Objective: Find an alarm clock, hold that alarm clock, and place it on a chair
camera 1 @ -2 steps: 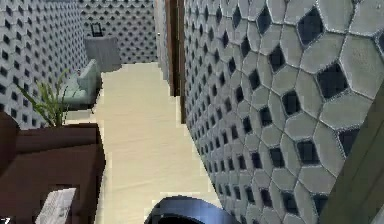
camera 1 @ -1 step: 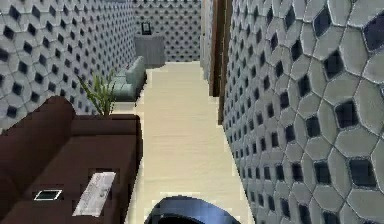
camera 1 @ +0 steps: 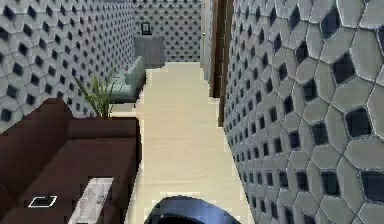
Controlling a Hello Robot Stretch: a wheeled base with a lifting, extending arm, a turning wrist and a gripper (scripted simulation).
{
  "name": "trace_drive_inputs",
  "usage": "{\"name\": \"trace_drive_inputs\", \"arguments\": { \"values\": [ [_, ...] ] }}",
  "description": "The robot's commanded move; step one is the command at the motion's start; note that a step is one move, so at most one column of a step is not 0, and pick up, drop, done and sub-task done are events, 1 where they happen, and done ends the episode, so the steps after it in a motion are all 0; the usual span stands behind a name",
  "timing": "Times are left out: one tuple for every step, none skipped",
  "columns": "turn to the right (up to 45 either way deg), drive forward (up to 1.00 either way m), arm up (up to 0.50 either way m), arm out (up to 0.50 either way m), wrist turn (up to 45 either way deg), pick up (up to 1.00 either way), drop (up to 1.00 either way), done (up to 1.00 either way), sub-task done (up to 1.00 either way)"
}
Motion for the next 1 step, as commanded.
{"name": "trace_drive_inputs", "arguments": {
  "values": [
    [0.0, 1.0, 0.0, 0.0, 0.0, 0.0, 0.0, 0.0, 0.0]
  ]
}}
